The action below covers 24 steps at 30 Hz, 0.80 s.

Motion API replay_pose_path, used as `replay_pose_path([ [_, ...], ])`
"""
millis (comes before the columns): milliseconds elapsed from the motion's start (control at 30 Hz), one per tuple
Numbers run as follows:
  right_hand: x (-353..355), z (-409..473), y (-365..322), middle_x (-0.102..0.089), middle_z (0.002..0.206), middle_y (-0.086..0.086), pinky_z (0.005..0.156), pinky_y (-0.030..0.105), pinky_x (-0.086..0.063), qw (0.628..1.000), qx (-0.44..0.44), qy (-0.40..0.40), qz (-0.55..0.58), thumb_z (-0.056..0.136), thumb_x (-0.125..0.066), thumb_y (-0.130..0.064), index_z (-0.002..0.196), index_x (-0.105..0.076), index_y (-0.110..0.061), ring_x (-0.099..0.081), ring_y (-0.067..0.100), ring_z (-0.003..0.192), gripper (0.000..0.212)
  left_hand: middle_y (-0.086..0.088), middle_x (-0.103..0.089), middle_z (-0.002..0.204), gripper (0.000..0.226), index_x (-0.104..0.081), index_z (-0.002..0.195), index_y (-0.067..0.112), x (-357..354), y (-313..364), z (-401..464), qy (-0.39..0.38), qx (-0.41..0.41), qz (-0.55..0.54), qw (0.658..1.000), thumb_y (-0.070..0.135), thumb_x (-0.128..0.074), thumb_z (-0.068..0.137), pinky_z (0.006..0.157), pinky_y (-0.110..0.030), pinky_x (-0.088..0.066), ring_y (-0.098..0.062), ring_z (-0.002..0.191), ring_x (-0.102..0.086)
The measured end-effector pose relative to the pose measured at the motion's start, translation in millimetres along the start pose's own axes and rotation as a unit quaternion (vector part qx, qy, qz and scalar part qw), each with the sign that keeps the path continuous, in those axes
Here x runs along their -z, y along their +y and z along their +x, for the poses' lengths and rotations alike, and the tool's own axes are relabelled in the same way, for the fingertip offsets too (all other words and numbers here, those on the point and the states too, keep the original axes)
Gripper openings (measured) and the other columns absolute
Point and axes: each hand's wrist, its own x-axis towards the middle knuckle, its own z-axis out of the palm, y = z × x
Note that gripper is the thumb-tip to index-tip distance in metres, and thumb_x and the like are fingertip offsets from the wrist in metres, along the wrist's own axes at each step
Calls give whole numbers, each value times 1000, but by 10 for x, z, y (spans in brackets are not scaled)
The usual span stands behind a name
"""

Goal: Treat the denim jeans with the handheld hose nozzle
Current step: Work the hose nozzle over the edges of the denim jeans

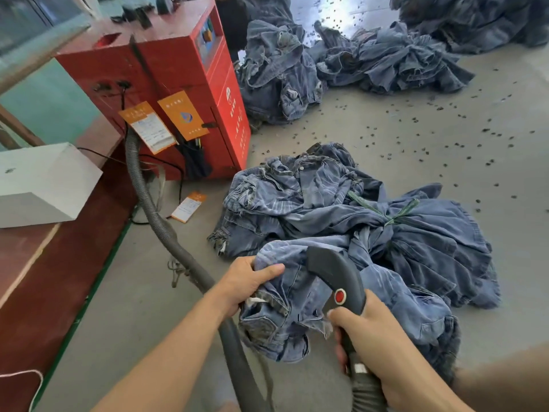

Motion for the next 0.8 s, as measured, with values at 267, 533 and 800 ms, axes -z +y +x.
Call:
replay_pose_path([
  [267, 90, -103, 175, -60, 59, 15, 48, 35, -48, 996, 11, 52, -74, 91, -67, -11, 101, -47, -12, -57, 28, 46, 22, -21, -76, 110, 27, -66, 118, 1, -86, 24, -57, -32, 44, -186, 981, 15, -44, 110, 73, -38, -63, -31, 94, -76],
  [533, 48, 474, -205, -52, 65, 19, 45, 34, -46, 996, 34, 85, 11, 93, -54, -1, 95, -51, -5, -47, 24, 42, 6, -26, -73, 117, 26, -64, 124, -2, -119, -50, -136, -94, 38, -177, 979, 1, -45, 106, 80, -42, -63, -35, 98, -75],
  [800, -321, 148, 215, -64, 79, 18, 61, 40, -53, 992, 35, 17, -119, 77, -63, -31, 97, -50, -20, -61, 31, 62, 26, -24, -77, 100, 26, -69, 109, -4, -8, 52, 132, -41, 34, -209, 976, 0, -43, 106, 65, -39, -63, -33, 84, -77],
])
